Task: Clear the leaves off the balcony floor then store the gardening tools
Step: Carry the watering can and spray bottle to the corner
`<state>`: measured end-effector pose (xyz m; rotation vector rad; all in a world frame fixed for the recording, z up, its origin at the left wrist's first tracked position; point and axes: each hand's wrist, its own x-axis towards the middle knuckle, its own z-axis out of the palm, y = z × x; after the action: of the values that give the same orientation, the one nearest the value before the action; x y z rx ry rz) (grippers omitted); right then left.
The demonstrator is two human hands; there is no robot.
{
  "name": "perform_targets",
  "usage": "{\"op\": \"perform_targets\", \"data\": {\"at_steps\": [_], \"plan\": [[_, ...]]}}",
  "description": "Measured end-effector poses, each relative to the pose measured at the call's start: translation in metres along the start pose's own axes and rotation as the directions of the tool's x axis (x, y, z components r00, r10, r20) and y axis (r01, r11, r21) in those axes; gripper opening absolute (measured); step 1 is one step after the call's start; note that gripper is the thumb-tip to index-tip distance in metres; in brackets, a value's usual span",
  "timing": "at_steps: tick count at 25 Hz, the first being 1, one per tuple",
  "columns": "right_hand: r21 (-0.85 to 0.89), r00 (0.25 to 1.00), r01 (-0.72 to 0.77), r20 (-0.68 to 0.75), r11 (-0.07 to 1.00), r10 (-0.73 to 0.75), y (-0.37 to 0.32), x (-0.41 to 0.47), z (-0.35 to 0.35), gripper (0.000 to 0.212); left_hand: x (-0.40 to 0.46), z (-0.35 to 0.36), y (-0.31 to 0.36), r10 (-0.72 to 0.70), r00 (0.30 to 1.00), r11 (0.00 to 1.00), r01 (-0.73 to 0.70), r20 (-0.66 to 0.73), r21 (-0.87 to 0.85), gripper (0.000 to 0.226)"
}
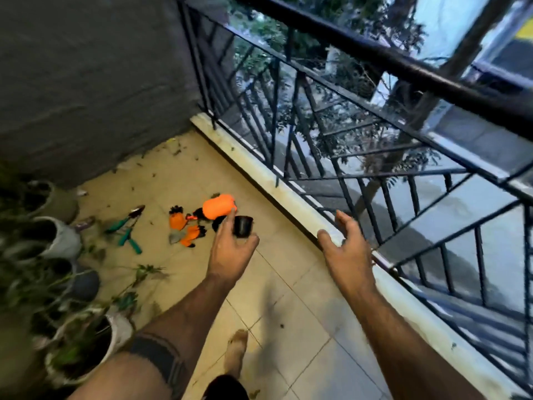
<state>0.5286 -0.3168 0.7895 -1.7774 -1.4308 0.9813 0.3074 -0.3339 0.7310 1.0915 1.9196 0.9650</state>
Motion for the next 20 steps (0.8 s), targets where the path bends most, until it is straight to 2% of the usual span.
{"op": "perform_targets", "data": {"at_steps": [3,6,13,16,20], "plan": [[0.034,0.989,0.057,0.137,0.998,-0.061,-0.042,-0.014,0.024,0.06,-0.01,-0.046,-0.004,-0.047,0.991,0.999,0.044,-0.127,-0.023,0.079],[-0.027,0.962,0.098,0.258,0.995,-0.087,-0.076,-0.015,0.05,0.061,0.005,-0.074,-0.008,-0.131,0.973,0.99,0.117,-0.192,-0.083,0.083],[-0.197,0.946,0.208,0.29,0.958,-0.146,-0.166,0.035,0.127,0.063,0.075,-0.161,-0.002,-0.01,0.995,1.0,0.012,-0.1,0.023,0.083],[-0.246,0.923,0.28,0.335,0.928,-0.19,-0.208,0.066,0.161,0.07,0.12,-0.203,0.009,0.043,0.995,0.989,-0.031,-0.088,0.143,0.085],[-0.277,0.893,0.357,0.382,0.892,-0.239,-0.234,0.113,0.19,0.077,0.169,-0.223,0.035,0.086,0.993,0.979,-0.07,-0.076,0.192,0.085]]}}
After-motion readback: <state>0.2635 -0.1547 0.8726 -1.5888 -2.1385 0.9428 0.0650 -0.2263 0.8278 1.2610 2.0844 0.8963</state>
